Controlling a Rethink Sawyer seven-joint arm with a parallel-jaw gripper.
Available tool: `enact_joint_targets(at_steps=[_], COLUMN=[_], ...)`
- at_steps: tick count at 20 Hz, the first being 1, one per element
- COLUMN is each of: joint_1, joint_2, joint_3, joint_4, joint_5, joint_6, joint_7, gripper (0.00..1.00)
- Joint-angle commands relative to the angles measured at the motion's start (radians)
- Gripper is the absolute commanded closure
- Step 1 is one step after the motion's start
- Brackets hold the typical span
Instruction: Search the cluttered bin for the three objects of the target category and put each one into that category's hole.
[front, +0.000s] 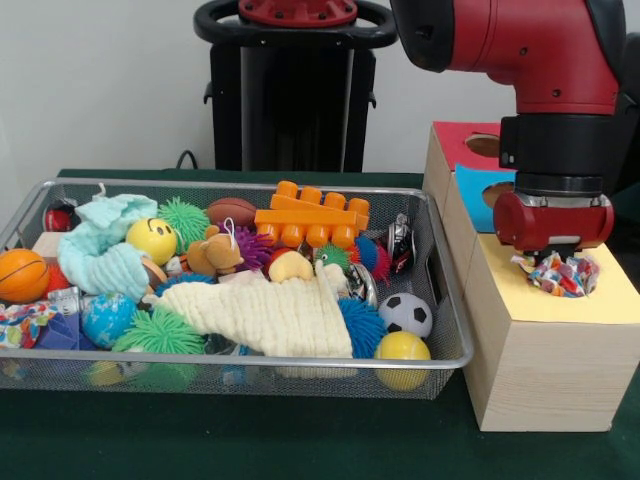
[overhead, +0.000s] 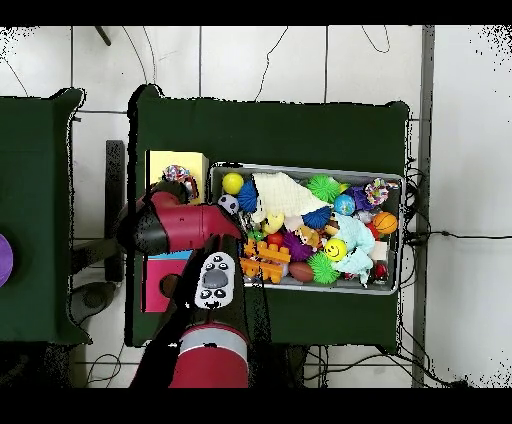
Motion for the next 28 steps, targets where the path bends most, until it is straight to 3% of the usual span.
enact_joint_targets(at_steps=[1,5,14,25,26,28], joint_1=[-0.026,-0.026,-0.059,-0.025,-0.024,-0.023], joint_2=[0.014,-0.028,-0.042,-0.007,-0.006,-0.004], joint_3=[0.07,0.088,0.133,0.095,0.094,0.094], joint_4=[0.052,0.074,0.088,0.055,0.052,0.047], joint_5=[-0.063,-0.065,-0.062,-0.068,-0.067,-0.067], joint_6=[0.129,0.159,0.176,0.184,0.192,0.203], joint_7=[0.062,0.064,0.072,0.081,0.079,0.073], gripper=[1.0,1.0,1.0,1.0,0.0,0.0])
